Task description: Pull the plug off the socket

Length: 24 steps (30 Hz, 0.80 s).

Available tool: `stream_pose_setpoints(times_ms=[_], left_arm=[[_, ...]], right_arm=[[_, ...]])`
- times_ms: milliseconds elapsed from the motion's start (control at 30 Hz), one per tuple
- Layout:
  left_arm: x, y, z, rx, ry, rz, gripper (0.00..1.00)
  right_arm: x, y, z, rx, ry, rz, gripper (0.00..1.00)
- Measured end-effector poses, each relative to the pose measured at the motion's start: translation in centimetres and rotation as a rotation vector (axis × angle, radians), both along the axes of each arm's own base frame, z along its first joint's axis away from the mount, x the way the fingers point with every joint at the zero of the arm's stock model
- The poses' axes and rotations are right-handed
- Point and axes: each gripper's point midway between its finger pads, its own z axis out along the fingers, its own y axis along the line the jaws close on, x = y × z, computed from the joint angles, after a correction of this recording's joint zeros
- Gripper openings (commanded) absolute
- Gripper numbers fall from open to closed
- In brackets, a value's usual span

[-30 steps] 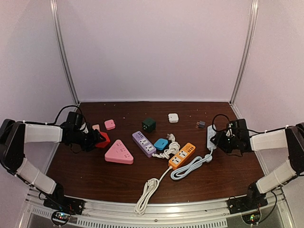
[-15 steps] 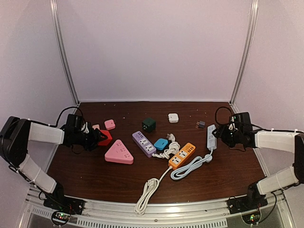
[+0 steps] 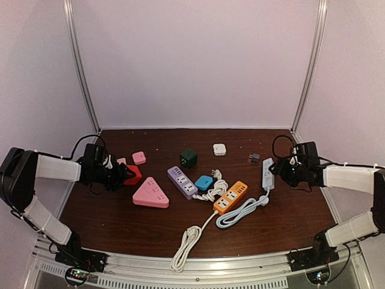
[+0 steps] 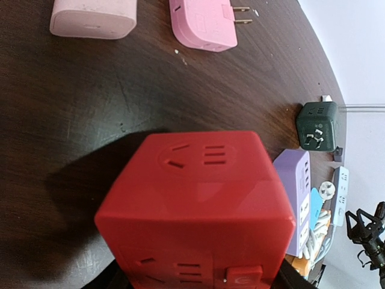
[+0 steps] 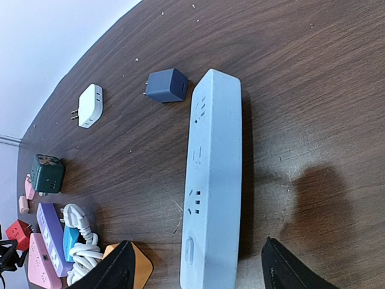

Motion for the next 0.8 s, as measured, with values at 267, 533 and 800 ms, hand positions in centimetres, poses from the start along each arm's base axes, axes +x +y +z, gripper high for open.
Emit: stream_pose_setpoints(times_ms=[267, 533, 800], left_arm=[[-0.8, 0.7, -0.5, 0.059, 0.044, -0.007, 0.8], [-2.0, 1.8, -1.6, 0.121, 0.107, 0.007, 0.88], [-1.9, 2.4, -0.5, 0.16, 0.09, 0.016, 0.87]], right_arm=[[0.4, 0.2, 0.8, -0.006, -0.015, 0.01, 0.74], [0.6, 0.3, 1.1, -0.009, -0.023, 0.016, 0.74], [0.6, 0.3, 1.1, -0.016, -0.026, 0.023, 0.74]])
